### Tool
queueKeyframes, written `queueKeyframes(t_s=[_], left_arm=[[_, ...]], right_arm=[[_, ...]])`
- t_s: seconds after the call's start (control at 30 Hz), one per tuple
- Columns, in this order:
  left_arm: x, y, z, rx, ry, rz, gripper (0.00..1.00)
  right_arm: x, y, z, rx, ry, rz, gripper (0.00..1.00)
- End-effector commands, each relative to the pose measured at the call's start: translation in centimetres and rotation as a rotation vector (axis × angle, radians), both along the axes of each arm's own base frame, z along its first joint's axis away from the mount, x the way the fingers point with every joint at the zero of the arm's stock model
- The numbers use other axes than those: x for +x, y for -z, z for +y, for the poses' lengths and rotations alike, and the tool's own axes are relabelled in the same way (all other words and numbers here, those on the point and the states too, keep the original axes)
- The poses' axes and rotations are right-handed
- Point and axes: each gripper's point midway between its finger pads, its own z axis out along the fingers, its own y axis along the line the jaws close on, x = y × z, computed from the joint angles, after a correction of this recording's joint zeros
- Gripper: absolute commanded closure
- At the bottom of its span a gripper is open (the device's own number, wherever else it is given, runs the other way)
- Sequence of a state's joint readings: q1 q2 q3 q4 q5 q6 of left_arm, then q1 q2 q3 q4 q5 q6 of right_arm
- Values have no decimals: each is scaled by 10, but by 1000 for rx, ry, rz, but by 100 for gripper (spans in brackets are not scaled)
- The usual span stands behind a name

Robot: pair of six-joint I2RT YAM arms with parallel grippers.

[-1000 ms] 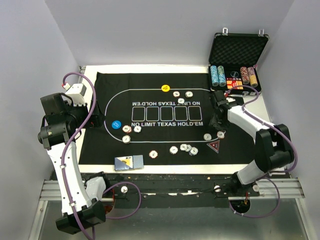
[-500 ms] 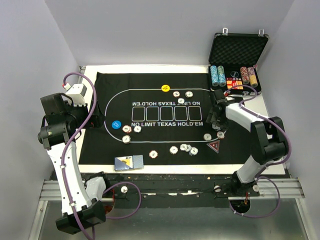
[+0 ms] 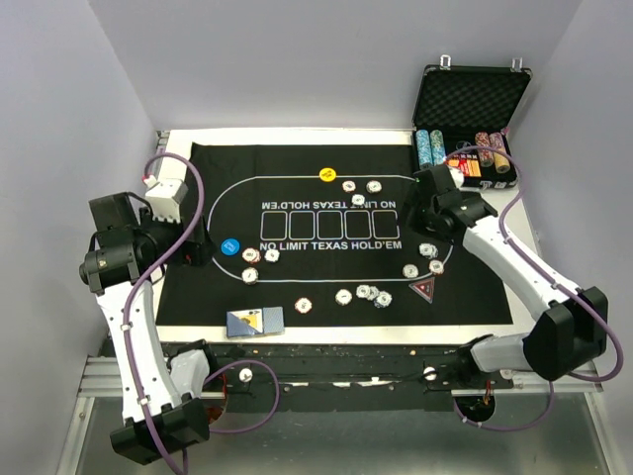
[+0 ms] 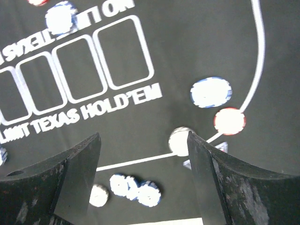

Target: Distribute texas hold em gaming equipment

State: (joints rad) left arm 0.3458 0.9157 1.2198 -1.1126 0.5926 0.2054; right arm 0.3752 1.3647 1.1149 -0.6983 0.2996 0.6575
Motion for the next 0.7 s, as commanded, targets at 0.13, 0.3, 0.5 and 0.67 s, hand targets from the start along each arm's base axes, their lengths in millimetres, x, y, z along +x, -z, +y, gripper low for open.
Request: queueKeyframes(t_s=[0.13,0.3,0.5,0.67], left_arm=[[-50,69,-20,127,352,112,1],[-64,103,-19,199,462,183,1],[-89,140,-31,322,676,172,1],[-89,158,-34,446,830,103,1]], right_arm=[[-20,-17,54,137,-205,-24,16],[-33,-19,106,212,-428,-42,15],[-45,-6,133,200,-511,-15,13],[-54,-20,147,284,-612,-75,13]])
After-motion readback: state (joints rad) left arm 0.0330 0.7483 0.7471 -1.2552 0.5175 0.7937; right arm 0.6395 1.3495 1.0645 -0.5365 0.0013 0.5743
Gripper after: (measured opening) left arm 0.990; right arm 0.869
